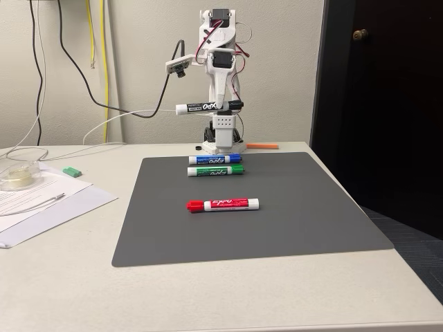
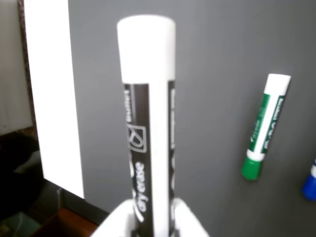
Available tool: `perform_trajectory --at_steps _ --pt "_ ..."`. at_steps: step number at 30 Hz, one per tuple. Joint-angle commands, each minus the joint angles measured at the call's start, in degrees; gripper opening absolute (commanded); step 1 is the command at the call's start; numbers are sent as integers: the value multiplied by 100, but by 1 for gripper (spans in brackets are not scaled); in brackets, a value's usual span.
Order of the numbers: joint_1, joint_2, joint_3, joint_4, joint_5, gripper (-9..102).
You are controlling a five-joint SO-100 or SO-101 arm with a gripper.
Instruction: Pick up the black marker.
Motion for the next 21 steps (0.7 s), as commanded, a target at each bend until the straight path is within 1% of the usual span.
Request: perform_trajectory --at_steps 1,5,9,21 --pt "-44 650 580 -413 -18 0" --pt "-26 1934 2294 -1424 -18 0" --pt "-18 2742 3313 -1978 -26 0" --pt "-97 2839 3516 -2162 18 0"
